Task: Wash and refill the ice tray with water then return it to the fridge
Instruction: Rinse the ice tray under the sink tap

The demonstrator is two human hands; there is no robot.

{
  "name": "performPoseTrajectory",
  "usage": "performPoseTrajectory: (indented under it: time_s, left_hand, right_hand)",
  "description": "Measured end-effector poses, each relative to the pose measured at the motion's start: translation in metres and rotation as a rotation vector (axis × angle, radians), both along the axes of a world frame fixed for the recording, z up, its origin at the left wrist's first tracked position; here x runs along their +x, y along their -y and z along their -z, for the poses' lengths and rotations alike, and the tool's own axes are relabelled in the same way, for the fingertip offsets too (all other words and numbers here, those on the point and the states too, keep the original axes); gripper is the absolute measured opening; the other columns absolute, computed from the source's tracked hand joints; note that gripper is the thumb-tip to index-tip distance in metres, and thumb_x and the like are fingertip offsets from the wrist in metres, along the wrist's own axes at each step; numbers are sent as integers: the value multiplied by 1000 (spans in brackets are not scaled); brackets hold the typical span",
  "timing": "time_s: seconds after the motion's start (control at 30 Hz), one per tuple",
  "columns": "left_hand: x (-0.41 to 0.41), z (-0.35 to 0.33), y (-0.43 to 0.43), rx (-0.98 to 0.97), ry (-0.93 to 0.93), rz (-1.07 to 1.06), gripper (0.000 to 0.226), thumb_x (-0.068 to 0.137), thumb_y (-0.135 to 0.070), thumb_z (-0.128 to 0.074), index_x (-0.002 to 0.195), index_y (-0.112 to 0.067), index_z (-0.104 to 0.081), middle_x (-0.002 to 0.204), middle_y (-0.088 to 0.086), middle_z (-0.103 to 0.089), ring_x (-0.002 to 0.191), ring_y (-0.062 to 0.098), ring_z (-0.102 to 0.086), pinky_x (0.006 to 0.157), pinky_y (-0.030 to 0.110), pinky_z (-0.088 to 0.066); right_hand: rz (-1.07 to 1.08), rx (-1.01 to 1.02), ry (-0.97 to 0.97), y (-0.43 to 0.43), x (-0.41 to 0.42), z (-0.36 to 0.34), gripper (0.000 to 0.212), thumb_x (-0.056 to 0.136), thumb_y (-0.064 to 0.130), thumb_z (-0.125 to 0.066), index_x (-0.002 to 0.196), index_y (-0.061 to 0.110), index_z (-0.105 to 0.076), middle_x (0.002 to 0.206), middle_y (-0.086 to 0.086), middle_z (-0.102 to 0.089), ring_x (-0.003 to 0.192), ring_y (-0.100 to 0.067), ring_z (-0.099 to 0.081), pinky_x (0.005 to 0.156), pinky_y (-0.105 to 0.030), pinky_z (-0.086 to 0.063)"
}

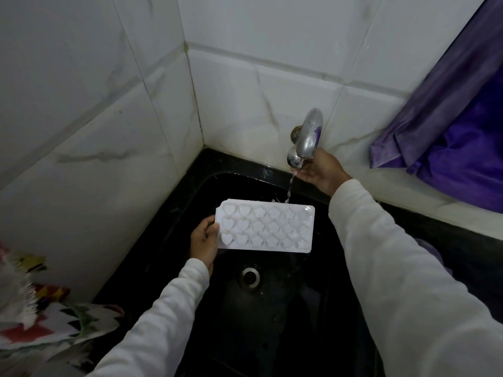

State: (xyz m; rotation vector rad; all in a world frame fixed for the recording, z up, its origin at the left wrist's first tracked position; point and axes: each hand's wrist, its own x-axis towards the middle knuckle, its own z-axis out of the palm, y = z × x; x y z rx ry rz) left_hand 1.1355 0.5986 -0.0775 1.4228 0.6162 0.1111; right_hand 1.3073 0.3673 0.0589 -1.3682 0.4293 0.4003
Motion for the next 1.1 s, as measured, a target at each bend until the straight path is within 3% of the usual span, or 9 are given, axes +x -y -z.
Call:
performPoseTrajectory:
  time_s: [0.27, 0.43, 0.53, 0.6, 0.67, 0.8, 0.87, 1.03, 1.1]
  left_hand:
    - [3, -7, 3, -14, 33, 18, 23, 101, -5, -49, 115, -9, -67, 109, 12, -72, 97, 21, -68, 75, 26, -54]
    - [6, -7, 5, -16, 33, 23, 24, 101, -5, -49, 115, -11, -67, 109, 11, -72, 100, 23, -68, 80, 31, -54]
    - [6, -8, 8, -23, 39, 29, 25, 101, -5, -48, 113, -14, -68, 110, 10, -72, 103, 25, -68, 86, 36, -56]
    - [6, -9, 9, -22, 28, 35, 25, 101, -6, -49, 115, -14, -68, 114, 12, -72, 107, 28, -68, 92, 42, -56]
    - [5, -12, 13, -12, 32, 52, 25, 101, -7, -49, 115, -16, -68, 115, 12, -72, 109, 29, -68, 95, 45, -56]
    - [1, -24, 22, 23, 81, 108, 28, 101, -7, -48, 107, -25, -69, 112, 8, -73, 105, 24, -69, 90, 37, -57]
    - [-1, -33, 25, 46, 109, 134, 29, 101, -6, -48, 105, -25, -69, 109, 8, -73, 101, 22, -68, 87, 35, -57]
    - [-7, -39, 23, 68, 113, 156, 23, 99, -10, -57, 98, -27, -73, 102, 7, -74, 100, 24, -68, 94, 39, -54]
    - [-11, -41, 25, -90, 77, 135, 18, 100, -15, -58, 103, -21, -74, 102, 7, -75, 104, 24, -68, 98, 39, -54]
  right_hand:
    - [-12, 12, -2, 0, -6, -2, 29, 96, 18, -54, 121, 5, -62, 101, -11, -70, 92, -23, -68, 73, -30, -57]
    - [-63, -692, 360, 12, -49, 15, 36, 98, 45, -55, 97, 14, -73, 92, 0, -75, 87, -16, -69, 82, -26, -49]
    - [79, -866, 340, 32, -103, 43, 37, 102, 40, -51, 114, 11, -71, 112, -9, -71, 109, -25, -63, 91, -24, -39]
    - [98, -818, 208, 43, -131, 59, 40, 102, 45, -46, 112, 15, -70, 112, -9, -68, 112, -28, -62, 98, -32, -42]
    - [57, -701, 10, 52, -148, 68, 47, 101, 57, -39, 106, 20, -68, 104, -2, -60, 102, -25, -60, 91, -35, -44]
    - [50, -290, -298, 66, -170, 77, 75, 87, 81, -36, 102, 15, -68, 71, -2, -50, 57, -14, -44, 53, -25, -37]
    - [85, -127, -349, 71, -178, 79, 79, 85, 82, -40, 103, 11, -68, 67, -4, -56, 54, -14, -49, 48, -23, -42]
    - [259, 196, -333, 72, -188, 74, 50, 93, 51, -62, 106, 3, -64, 93, -15, -64, 79, -23, -63, 58, -27, -59]
    - [261, 193, -297, 73, -191, 70, 31, 97, 33, -61, 101, 3, -62, 94, -18, -64, 83, -25, -63, 55, -26, -59]
